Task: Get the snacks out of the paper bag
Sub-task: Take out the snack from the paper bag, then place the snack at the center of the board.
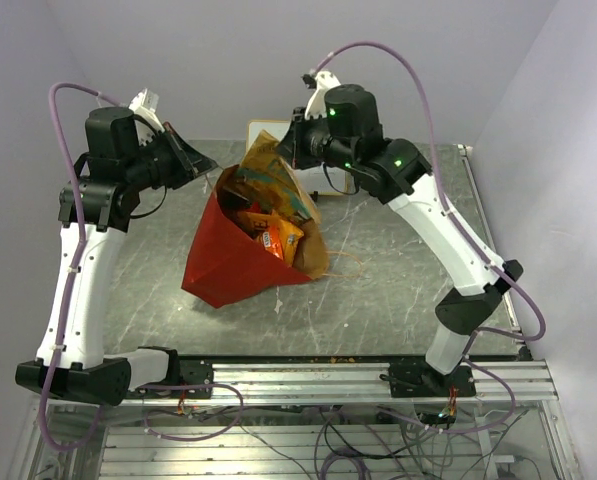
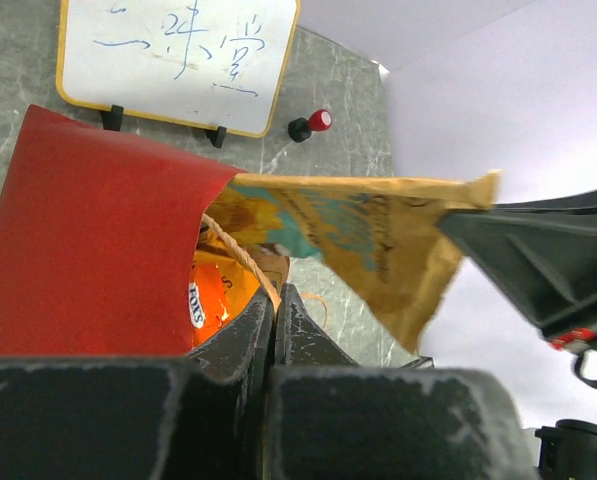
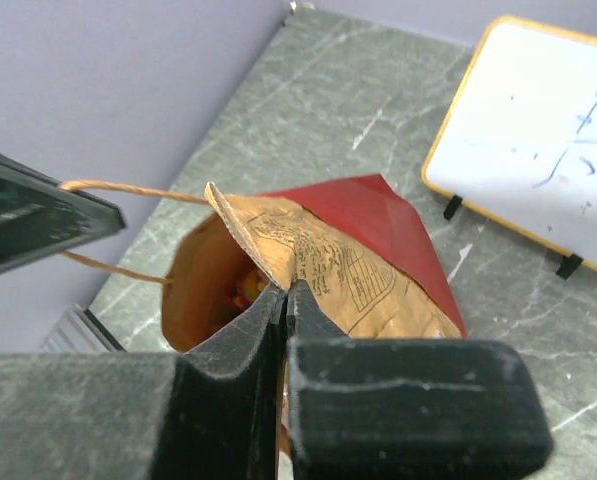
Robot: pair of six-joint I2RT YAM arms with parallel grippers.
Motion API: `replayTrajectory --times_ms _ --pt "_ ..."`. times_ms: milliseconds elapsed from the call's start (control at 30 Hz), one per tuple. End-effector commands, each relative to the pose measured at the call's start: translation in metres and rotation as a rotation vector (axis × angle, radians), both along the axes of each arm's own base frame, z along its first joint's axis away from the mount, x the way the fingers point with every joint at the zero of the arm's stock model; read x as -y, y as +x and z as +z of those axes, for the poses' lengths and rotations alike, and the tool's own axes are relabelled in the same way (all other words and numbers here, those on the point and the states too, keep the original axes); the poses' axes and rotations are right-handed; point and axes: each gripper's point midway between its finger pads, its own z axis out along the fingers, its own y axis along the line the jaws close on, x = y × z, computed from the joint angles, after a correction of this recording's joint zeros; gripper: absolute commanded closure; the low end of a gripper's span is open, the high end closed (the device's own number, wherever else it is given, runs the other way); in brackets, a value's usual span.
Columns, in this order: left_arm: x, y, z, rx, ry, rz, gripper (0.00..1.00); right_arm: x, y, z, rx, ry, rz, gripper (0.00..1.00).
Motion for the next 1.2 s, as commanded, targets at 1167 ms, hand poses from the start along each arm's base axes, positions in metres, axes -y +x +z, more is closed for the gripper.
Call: replayTrajectory --times_ms 1167 --pt "-0.011 -0.007 0.013 -0.01 0.023 0.023 0.93 0.369 -0.13 0.048 0.307 -0.627 -0.895 1.0"
